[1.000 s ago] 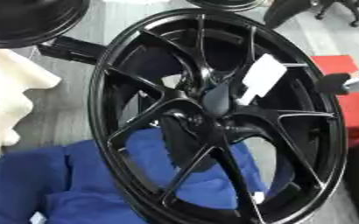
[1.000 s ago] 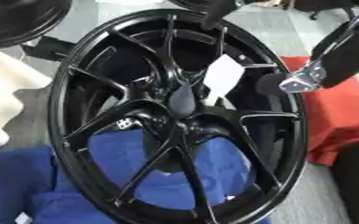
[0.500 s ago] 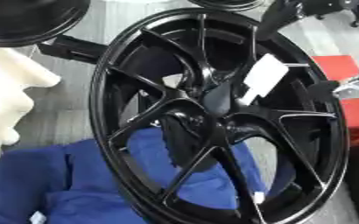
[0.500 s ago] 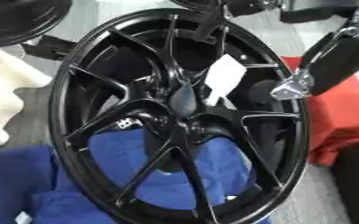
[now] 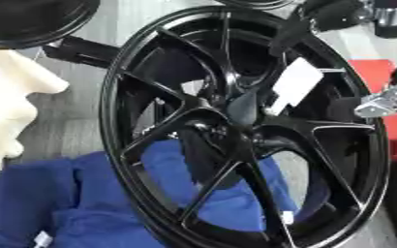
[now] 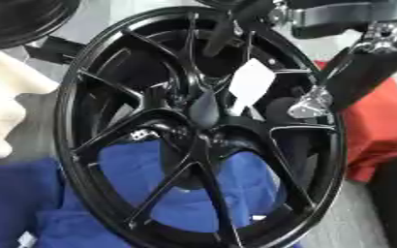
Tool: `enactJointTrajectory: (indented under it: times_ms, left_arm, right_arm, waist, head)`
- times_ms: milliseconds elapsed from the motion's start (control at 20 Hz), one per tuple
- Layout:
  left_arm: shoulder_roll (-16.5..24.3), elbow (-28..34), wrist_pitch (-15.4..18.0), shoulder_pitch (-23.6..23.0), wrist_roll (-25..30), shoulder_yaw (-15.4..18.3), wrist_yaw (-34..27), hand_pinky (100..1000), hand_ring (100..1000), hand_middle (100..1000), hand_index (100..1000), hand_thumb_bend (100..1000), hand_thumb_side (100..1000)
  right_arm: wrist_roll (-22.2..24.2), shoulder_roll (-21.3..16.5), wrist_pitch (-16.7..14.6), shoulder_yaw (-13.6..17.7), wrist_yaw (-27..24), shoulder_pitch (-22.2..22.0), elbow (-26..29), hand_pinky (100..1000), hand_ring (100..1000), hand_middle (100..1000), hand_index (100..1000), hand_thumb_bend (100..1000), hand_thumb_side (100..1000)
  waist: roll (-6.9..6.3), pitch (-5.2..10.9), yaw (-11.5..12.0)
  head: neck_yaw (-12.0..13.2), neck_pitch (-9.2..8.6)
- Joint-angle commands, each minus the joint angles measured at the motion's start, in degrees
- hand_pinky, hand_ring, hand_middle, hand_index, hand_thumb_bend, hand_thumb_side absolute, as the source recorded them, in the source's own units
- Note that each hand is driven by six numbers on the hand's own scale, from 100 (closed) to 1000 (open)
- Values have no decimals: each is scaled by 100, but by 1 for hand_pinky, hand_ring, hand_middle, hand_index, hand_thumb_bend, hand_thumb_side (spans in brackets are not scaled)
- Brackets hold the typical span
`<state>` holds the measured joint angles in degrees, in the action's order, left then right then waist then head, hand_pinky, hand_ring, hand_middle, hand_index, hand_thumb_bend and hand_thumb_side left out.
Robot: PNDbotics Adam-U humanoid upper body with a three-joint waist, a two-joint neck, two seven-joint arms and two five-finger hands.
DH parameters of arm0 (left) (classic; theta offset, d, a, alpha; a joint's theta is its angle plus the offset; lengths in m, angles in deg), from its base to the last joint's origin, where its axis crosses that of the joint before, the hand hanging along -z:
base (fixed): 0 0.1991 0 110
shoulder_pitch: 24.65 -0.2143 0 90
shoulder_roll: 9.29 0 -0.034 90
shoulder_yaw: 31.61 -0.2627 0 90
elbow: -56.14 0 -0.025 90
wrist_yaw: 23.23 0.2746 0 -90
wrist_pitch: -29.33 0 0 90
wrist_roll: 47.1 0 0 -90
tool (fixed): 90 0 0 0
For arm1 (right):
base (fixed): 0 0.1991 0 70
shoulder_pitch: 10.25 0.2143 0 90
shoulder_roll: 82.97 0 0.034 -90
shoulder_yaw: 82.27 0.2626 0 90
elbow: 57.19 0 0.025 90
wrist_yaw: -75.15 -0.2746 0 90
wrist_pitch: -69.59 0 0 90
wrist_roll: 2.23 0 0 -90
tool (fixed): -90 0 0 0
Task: Pull the pin out of the wheel hub.
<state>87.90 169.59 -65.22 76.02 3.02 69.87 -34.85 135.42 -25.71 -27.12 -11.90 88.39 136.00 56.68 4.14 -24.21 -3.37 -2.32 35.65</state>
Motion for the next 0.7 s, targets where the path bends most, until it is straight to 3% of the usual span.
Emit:
enactJointTrajectory:
  times_ms: [50,700]
  left_arm:
    - [67,114,7,48,20,2,-29,776,769,702,746,541,594]
    - [50,114,3,54,29,-1,-26,776,768,701,746,537,594]
  right_arm:
    - [-2,-67,38,8,102,107,-35,879,898,829,900,442,100]
    - [-86,86,-83,-122,379,201,-608,876,896,827,896,453,100]
  waist:
    - [-22,85,16]
    - [-21,38,22]
  head:
    - [-28,-31]
    - [-44,-55]
